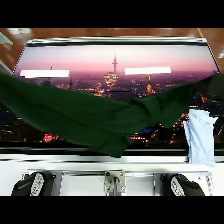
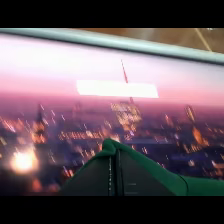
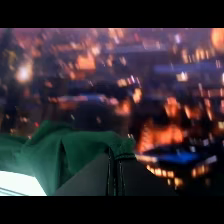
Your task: Fold the shirts.
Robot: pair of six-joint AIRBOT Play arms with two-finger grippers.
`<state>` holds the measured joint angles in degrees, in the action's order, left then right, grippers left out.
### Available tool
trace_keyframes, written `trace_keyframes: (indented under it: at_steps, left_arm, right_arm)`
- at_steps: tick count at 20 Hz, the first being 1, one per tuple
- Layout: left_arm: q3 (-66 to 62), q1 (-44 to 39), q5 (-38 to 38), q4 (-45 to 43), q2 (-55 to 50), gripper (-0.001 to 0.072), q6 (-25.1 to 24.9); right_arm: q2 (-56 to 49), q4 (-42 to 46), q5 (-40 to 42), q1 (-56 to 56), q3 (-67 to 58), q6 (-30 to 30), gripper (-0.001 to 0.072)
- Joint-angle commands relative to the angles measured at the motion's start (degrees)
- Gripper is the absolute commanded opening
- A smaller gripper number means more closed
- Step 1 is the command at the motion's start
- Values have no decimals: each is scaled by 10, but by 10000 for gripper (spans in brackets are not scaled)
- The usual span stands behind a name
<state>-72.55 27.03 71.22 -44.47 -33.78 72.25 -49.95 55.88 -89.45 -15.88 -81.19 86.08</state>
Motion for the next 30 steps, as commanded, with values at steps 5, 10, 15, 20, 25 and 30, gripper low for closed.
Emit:
trace_keyframes:
  at_steps: [5,10,15,20,25,30]
  left_arm:
    - [313,-114,-102,59,-5,39,0]
    - [413,-254,-266,59,-42,39,1]
    - [420,-340,-350,62,-113,40,1]
    - [418,-344,-353,61,-130,40,0]
    - [418,-344,-355,61,-130,40,-2]
    - [418,-344,-355,61,-129,41,-2]
  right_arm:
    - [-92,-153,322,0,337,-83,61]
    - [-202,-232,466,0,348,-95,61]
    - [-248,-264,475,0,347,-117,661]
    - [-223,-195,257,-38,292,-179,652]
    - [-220,-36,196,72,374,-105,640]
    - [-234,-52,261,129,402,-70,640]
